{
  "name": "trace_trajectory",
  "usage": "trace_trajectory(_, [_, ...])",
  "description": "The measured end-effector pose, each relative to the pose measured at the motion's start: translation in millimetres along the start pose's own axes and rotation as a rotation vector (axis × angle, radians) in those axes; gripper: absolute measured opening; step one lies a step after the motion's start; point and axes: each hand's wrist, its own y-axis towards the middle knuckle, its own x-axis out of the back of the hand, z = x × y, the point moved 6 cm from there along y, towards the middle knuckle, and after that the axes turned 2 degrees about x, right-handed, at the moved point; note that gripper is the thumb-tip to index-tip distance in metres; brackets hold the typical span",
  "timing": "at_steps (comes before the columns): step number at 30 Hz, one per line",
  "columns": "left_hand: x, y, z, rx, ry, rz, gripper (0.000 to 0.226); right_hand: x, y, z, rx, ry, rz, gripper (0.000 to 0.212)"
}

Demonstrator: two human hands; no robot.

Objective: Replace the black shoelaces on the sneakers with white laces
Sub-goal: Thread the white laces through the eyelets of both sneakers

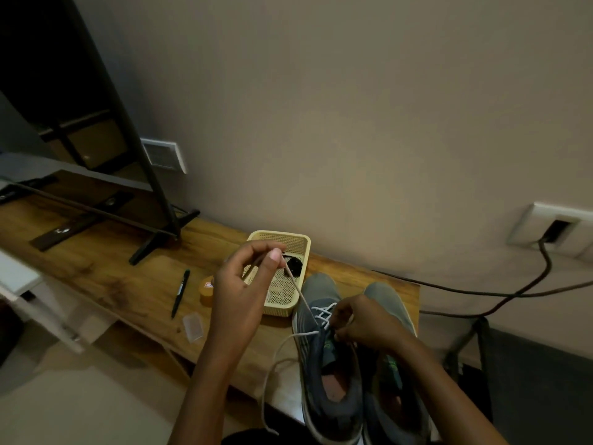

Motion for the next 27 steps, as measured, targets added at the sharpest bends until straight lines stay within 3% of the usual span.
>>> trace_trajectory(3, [1,-8,-25,-0.039,-0.045,-0.001,0.004,-2,-2,-1,-0.032,-0.053,-0.04,0.015])
trace_trajectory(10, [13,-23,-48,0.046,-0.354,-0.113,0.02,-18,-14,-2,-0.063,-0.189,-0.232,0.003])
trace_trajectory(15, [3,-24,-26,0.078,-0.361,-0.128,0.014,-27,-5,-14,-0.137,-0.115,-0.204,0.022])
trace_trajectory(18, [-8,-24,1,0.071,-0.161,-0.125,0.014,-26,3,-22,-0.186,-0.072,-0.124,0.034])
trace_trajectory(22, [-37,-32,58,0.159,0.196,0.062,0.016,-19,11,-30,-0.193,0.022,-0.012,0.039])
trace_trajectory(25, [-58,-41,85,0.153,0.608,0.145,0.015,-15,12,-37,-0.192,0.13,0.055,0.032])
trace_trajectory(27, [-68,-43,93,0.122,0.741,0.156,0.013,-15,13,-41,-0.194,0.207,0.081,0.023])
